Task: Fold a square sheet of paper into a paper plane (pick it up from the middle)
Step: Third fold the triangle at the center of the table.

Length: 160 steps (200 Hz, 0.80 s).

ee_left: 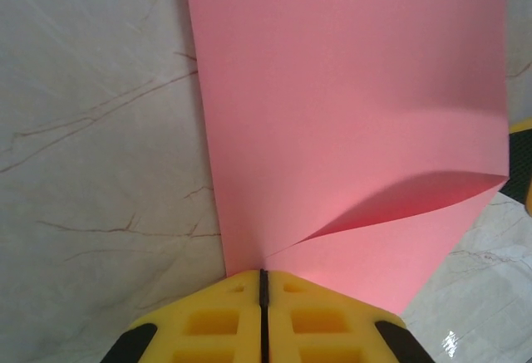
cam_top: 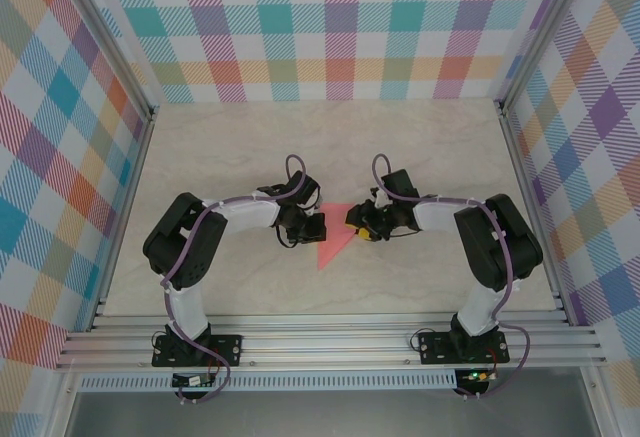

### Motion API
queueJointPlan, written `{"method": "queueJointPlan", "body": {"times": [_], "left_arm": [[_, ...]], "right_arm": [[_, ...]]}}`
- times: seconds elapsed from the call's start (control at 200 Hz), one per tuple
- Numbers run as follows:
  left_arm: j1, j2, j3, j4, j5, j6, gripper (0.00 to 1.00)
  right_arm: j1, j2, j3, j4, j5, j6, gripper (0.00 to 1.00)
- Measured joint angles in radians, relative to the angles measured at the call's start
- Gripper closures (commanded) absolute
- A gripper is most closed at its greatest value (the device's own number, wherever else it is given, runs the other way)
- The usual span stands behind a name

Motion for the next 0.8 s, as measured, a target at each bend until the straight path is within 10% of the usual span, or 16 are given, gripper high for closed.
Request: {"method": "queueJointPlan", "body": {"times": [0.485,0.8], "left_arm": [[0.002,0.0,0.0,0.002,0.009,0.043,0.88],[0.002,-0.005,0.0,0.007,0.017,0.074,0.79]], "right_arm": [[-0.007,0.114,0.152,-0.038,-0.027,-0.085,0.63],[-0.031,0.156,0.199,-0.07,-0.052,-0.154,0.9]]}}
